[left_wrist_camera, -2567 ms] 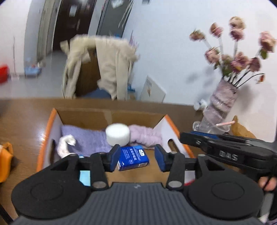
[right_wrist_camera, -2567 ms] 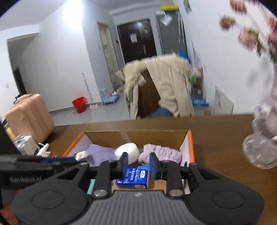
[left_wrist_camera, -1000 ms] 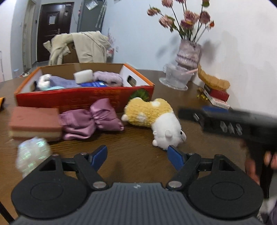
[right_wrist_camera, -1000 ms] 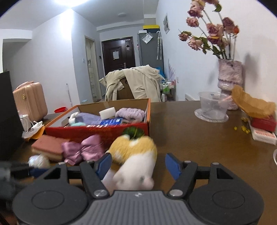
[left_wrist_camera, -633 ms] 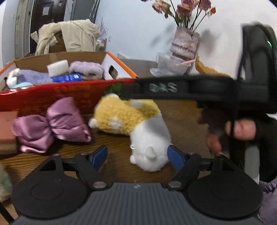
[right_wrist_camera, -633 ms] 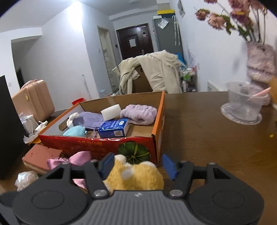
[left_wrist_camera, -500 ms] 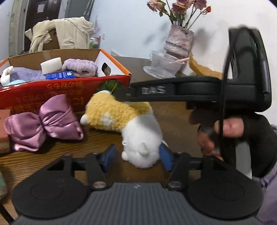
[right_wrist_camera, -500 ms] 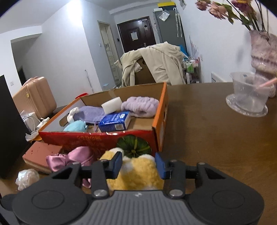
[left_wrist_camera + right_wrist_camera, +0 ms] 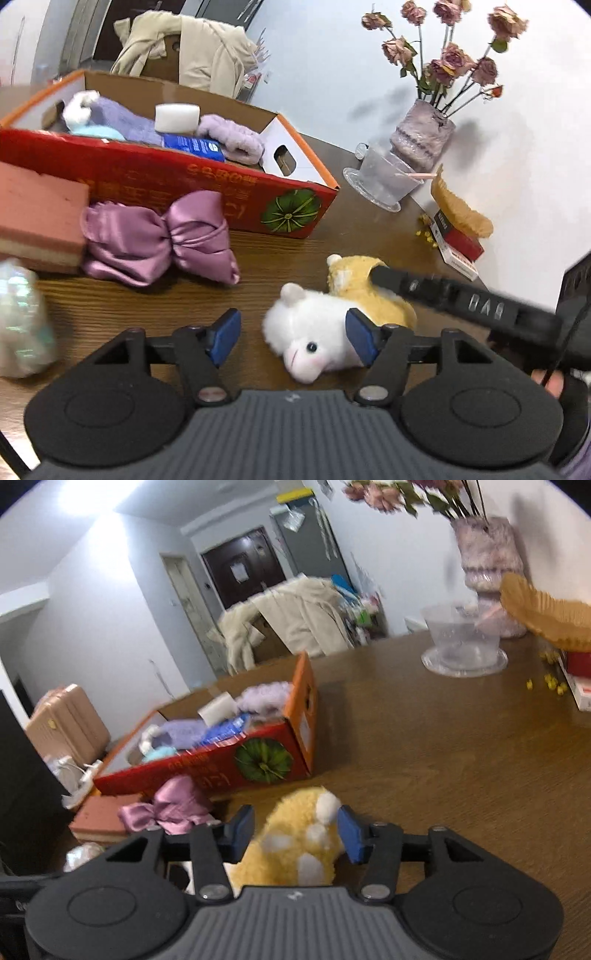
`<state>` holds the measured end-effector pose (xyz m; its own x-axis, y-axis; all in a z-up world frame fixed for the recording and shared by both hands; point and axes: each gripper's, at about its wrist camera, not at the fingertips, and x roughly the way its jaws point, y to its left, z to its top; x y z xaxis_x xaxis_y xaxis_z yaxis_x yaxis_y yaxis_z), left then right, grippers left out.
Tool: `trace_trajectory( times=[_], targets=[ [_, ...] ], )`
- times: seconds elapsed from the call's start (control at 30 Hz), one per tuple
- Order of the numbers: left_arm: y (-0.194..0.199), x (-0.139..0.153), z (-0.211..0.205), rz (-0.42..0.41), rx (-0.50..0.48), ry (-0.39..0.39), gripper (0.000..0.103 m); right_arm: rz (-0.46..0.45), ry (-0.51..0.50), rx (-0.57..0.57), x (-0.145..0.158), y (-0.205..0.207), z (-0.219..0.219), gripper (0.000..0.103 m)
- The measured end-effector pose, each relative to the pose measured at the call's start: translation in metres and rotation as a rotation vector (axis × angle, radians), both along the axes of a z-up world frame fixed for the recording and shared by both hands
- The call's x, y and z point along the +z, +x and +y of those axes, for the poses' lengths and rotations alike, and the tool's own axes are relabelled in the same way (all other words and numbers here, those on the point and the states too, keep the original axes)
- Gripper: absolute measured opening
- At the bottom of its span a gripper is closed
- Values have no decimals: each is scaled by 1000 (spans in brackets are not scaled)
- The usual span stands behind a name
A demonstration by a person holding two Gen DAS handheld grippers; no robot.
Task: Organize soft objects
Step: 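Close the left tool on the white plush head while the right tool grips its yellow body, then carry the yellow-and-white plush into the box and open both tools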
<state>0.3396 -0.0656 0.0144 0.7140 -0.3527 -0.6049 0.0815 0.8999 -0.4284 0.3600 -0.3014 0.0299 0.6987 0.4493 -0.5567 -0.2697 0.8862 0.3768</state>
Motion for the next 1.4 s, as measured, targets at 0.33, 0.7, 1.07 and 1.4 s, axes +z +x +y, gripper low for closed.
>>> trace_trajectory(
  times=[0.33, 0.7, 1.07, 1.4],
  targets=[
    [0, -15, 14, 106, -39, -177, 44, 76, 153, -42, -20, -27, -9, 44],
    [-49, 47, 22, -66, -3, -172, 42, -84, 165, -37, 39, -73, 7, 41],
    [109, 80, 76, -40, 90, -158, 42, -66, 147, 27, 79, 105, 66, 41],
    [161, 16, 86, 89, 67, -118, 38, 31, -86, 15, 26, 157, 115, 43]
  ],
)
